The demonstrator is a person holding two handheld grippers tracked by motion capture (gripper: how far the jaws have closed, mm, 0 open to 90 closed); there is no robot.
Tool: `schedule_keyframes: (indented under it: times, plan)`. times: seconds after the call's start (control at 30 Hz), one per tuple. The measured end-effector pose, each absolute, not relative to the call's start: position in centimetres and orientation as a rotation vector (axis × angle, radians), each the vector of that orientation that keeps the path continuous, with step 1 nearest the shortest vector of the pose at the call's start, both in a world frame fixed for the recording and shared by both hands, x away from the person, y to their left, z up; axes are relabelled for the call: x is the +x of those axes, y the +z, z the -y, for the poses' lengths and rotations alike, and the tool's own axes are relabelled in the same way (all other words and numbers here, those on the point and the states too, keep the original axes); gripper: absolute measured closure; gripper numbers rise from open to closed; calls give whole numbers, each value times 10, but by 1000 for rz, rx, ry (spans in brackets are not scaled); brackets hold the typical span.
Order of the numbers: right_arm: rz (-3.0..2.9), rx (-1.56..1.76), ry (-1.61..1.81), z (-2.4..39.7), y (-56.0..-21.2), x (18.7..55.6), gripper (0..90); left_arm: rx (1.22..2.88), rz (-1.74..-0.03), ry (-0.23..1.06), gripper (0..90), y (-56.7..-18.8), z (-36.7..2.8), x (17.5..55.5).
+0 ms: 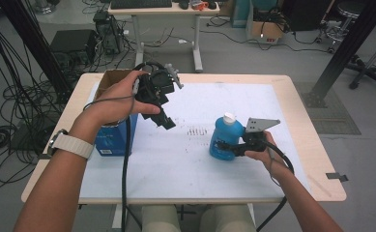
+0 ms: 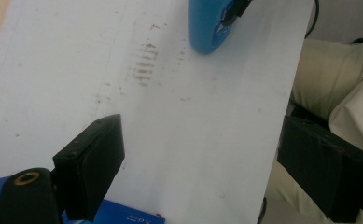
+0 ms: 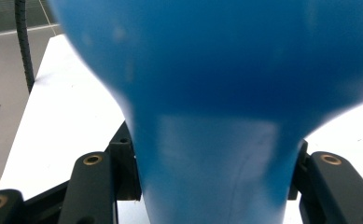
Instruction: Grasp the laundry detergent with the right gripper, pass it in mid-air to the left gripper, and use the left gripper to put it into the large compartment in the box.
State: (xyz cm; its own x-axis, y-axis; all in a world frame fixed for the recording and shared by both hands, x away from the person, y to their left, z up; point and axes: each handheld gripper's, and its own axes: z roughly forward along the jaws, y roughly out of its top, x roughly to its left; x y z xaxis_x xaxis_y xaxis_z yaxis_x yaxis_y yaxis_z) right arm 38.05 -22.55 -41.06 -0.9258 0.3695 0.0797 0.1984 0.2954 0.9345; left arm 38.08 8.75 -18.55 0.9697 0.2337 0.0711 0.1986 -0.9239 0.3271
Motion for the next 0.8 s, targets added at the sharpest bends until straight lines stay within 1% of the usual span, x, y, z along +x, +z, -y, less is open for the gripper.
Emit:
schedule_keyframes:
  times: [0.8]
  plan:
    - [-2399,529,1697,226,-411,380,424,2795,-313,158,149,-185,-88,380]
